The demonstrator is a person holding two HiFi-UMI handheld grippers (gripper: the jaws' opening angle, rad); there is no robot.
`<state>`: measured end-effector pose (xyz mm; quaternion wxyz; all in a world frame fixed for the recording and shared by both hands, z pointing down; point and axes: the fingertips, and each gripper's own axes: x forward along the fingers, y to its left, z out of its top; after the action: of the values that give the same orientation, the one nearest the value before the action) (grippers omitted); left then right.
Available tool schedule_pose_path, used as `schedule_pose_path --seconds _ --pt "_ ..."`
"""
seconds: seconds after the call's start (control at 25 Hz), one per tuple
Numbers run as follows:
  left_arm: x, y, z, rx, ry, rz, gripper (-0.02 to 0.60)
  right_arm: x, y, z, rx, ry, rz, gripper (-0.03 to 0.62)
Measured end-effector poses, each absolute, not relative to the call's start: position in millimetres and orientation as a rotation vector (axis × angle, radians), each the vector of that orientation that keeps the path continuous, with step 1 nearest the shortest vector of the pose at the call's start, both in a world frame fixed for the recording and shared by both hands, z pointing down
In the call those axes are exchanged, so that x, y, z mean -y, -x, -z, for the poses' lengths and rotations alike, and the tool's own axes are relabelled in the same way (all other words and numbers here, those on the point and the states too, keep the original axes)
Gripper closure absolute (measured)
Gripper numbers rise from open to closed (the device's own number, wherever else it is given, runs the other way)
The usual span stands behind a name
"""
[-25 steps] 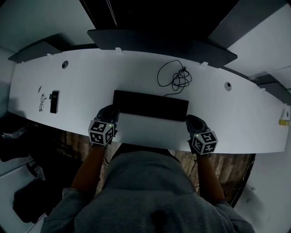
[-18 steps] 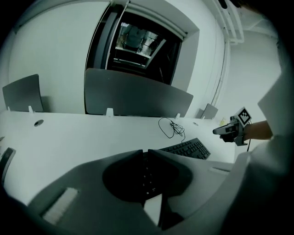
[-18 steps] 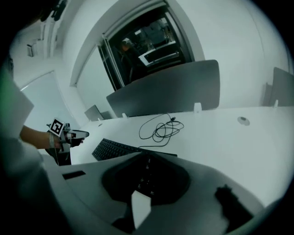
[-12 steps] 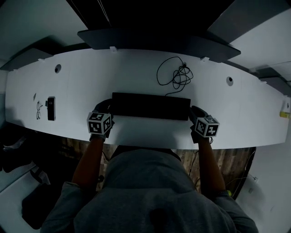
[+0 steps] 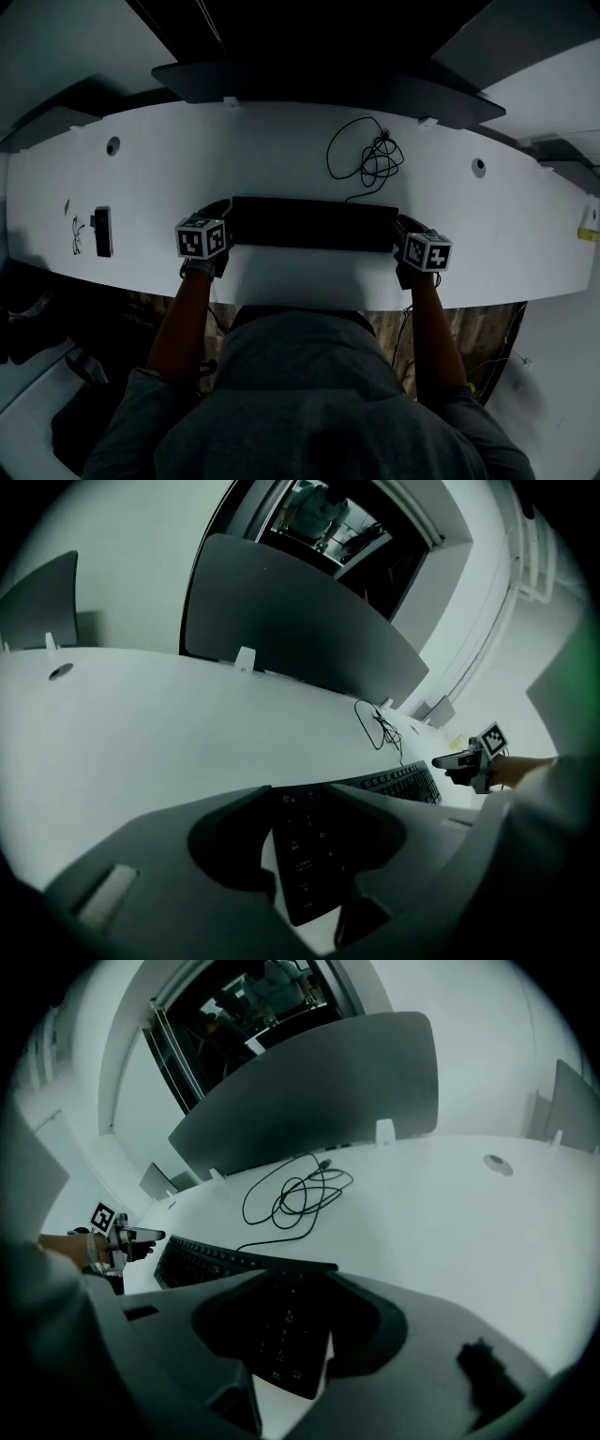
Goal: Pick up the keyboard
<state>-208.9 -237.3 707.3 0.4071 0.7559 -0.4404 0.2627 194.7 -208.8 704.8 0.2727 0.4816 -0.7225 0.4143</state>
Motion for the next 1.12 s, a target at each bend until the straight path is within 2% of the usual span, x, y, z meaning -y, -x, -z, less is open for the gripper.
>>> schedule_pose_path --seconds 0.44,0.52,1.12 --pt "245 198 -725 0.97 -1.855 -0.703 0.342 219 -197 -721 1.896 -1.283 -1.255 0.385" --pt "245 195 -727 0.948 -1.85 -0.705 0.333 218 -201 -719 1.878 -1.286 -1.246 0.36" --pt "247 187 -734 0.892 -1.815 -0.719 0.322 226 -185 -744 1.87 -1.159 -1.356 0.336"
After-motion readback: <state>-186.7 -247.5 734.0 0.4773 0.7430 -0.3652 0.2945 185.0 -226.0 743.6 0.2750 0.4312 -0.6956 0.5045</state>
